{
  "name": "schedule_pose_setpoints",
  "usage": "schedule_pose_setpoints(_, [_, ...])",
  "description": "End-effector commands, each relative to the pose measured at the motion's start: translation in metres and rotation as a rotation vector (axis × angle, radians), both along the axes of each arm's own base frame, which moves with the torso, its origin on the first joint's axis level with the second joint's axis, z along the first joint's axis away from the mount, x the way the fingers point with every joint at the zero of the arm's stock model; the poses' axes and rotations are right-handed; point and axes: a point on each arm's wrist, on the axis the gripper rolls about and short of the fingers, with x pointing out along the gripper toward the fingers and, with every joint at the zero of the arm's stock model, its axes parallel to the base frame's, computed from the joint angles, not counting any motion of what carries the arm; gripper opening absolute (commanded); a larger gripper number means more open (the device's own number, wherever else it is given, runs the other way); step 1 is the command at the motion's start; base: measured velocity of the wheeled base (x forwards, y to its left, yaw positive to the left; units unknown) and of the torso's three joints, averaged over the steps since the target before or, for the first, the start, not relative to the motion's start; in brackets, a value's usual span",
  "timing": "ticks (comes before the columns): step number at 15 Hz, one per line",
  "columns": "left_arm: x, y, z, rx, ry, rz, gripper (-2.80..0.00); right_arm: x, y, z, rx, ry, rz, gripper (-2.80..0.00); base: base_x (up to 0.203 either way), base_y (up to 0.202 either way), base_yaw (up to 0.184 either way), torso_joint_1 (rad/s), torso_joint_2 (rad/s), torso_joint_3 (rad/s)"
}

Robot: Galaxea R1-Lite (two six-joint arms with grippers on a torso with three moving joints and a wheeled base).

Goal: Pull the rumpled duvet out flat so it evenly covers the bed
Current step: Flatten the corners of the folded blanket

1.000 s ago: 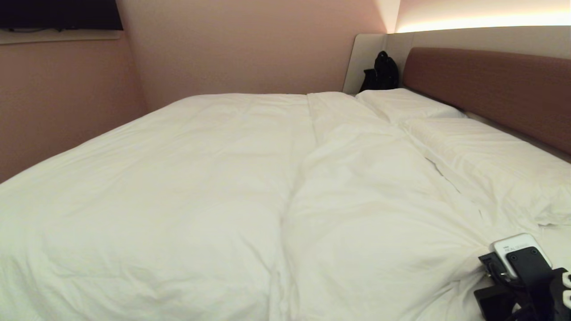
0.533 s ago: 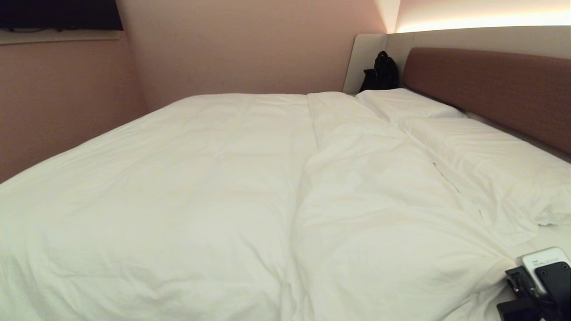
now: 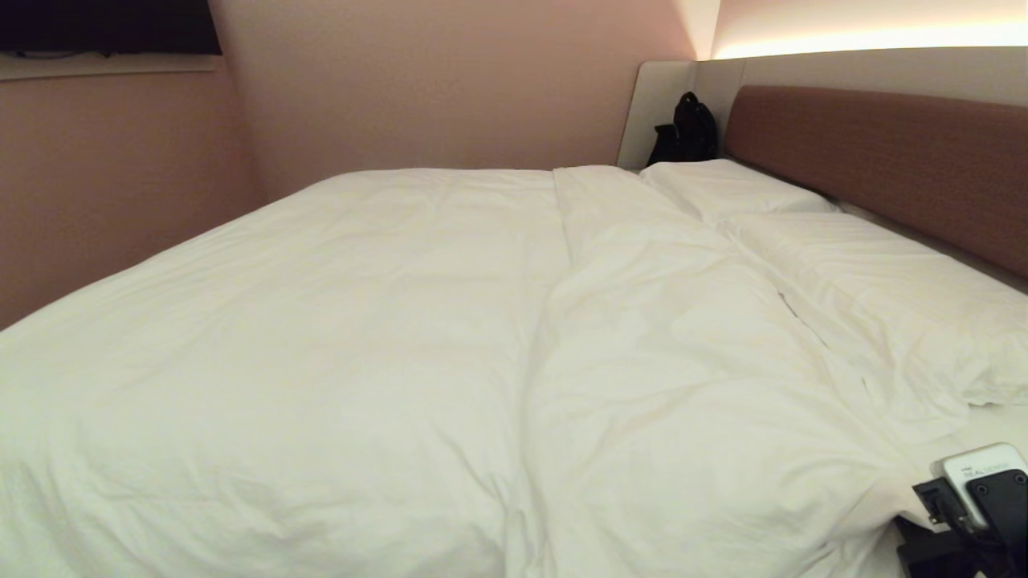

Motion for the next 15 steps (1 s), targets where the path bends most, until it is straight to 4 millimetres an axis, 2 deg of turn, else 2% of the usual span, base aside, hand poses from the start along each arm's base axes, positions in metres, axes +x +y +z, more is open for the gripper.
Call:
schedule_pose_setpoints(1, [0.0,0.0,0.0,0.0,-0.001,0.0,-2.8,-0.001,0.001,0.001,0.008,-0.004,0.018,0.0,0.0,0.0,0.0,0.0,0.0,0.0])
schedule_pose_setpoints(3, [0.0,0.0,0.0,0.0,-0.001,0.0,-2.8,-0.004,0.0,0.007,0.057,-0.022,0.091,0.0,0.0,0.0,0.0,0.0,0.0,0.0])
schedule_pose_setpoints(5, [0.0,0.0,0.0,0.0,-0.001,0.0,-2.8,-0.008,-0.001,0.024,0.133,-0.083,0.165,0.0,0.0,0.0,0.0,0.0,0.0,0.0])
schedule_pose_setpoints(8, [0.0,0.0,0.0,0.0,-0.001,0.0,-2.8,-0.015,-0.005,0.066,0.233,-0.168,0.259,0.0,0.0,0.0,0.0,0.0,0.0,0.0])
schedule_pose_setpoints(10, [0.0,0.0,0.0,0.0,-0.001,0.0,-2.8,-0.026,-0.013,0.095,0.29,-0.204,0.341,0.0,0.0,0.0,0.0,0.0,0.0,0.0])
schedule_pose_setpoints(12, [0.0,0.0,0.0,0.0,-0.001,0.0,-2.8,-0.04,-0.023,0.11,0.352,-0.177,0.427,0.0,0.0,0.0,0.0,0.0,0.0,0.0])
schedule_pose_setpoints(15, [0.0,0.0,0.0,0.0,-0.001,0.0,-2.8,-0.054,-0.033,0.122,0.451,-0.116,0.516,0.0,0.0,0.0,0.0,0.0,0.0,0.0])
